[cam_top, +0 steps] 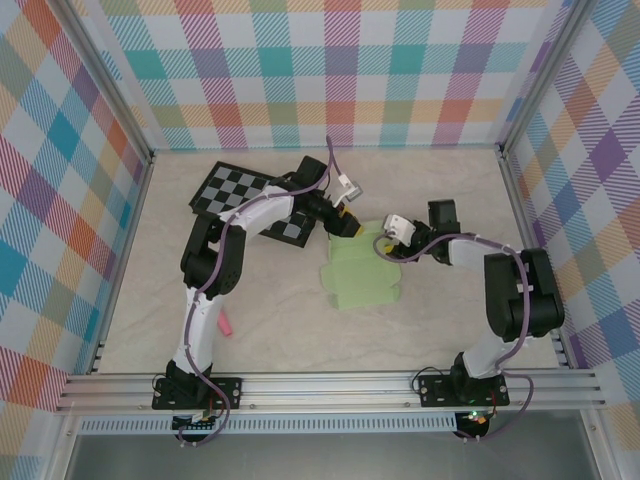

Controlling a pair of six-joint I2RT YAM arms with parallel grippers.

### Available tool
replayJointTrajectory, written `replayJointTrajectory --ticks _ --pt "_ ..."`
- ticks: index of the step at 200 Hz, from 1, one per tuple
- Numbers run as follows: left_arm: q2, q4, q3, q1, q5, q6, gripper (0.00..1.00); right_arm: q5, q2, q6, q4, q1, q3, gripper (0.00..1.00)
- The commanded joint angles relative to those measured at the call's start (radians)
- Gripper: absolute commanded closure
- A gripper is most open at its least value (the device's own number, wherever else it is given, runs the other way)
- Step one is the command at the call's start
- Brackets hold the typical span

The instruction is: Fold the paper box

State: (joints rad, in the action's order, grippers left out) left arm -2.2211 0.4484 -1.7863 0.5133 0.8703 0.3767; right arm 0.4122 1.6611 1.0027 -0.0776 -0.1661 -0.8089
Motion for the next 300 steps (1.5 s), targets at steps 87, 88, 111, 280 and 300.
replayJointTrajectory --ticks 87,88,111,280,300 --pt "0.152 -0.121 0.195 -0.03 -0.063 -0.138 0.47 -0.21 0.128 -0.306 -0.209 -0.13 -0.106 0.64" --pt "0.153 -0.122 0.197 -0.03 -0.065 -0.139 0.47 -0.206 0.129 -0.308 -0.211 -0.131 -0.108 0.64" --pt "0.159 -0.118 0.207 -0.04 -0.105 -0.139 0.47 -0.114 0.162 -0.287 -0.243 -0.133 -0.119 0.64" --pt "0.112 -0.109 0.189 -0.08 -0.097 -0.15 0.47 0.332 0.348 0.014 0.158 -0.026 -0.456 0.53" --pt "0.107 -0.102 0.182 -0.072 -0.094 -0.147 0.47 0.368 0.369 0.05 0.229 -0.031 -0.503 0.53"
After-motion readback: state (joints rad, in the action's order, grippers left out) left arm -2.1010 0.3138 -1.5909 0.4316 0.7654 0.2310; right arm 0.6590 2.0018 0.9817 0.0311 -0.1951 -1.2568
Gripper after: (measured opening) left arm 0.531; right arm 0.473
